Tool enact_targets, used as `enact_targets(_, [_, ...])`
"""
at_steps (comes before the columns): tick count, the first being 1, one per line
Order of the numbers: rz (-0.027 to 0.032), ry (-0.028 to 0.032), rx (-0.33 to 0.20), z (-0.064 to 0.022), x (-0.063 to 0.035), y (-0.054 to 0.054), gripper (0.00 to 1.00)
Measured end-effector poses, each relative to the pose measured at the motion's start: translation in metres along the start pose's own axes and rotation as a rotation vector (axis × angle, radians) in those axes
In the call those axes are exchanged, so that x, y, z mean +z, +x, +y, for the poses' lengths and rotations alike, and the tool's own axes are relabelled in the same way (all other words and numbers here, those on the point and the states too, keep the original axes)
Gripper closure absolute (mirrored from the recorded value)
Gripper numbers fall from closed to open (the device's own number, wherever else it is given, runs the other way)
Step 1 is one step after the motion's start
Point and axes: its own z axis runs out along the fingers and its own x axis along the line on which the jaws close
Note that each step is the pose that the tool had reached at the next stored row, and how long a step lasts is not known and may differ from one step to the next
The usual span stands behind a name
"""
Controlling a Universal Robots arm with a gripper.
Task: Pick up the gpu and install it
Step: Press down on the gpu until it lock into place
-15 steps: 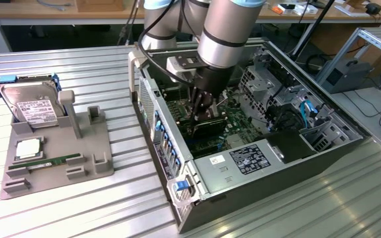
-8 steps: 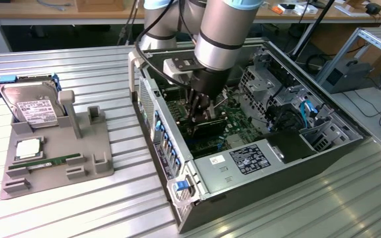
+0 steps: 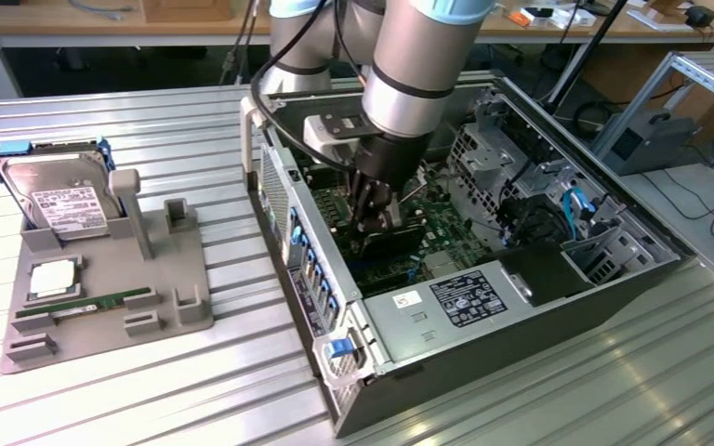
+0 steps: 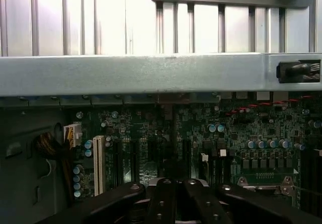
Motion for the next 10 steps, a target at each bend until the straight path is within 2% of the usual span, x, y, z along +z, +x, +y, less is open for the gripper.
enact_targets(3, [0.0001,0.0000,0.000,0.0004,0.0004,0.0016,0.89])
enact_targets(5, [0.0009,-0.0005,-0.001,0.0013,0.0004,0.0089,0.89])
enact_targets(10, [-0.0003,0.0003,-0.004,0.0011,0.0012,0.0100,0.89])
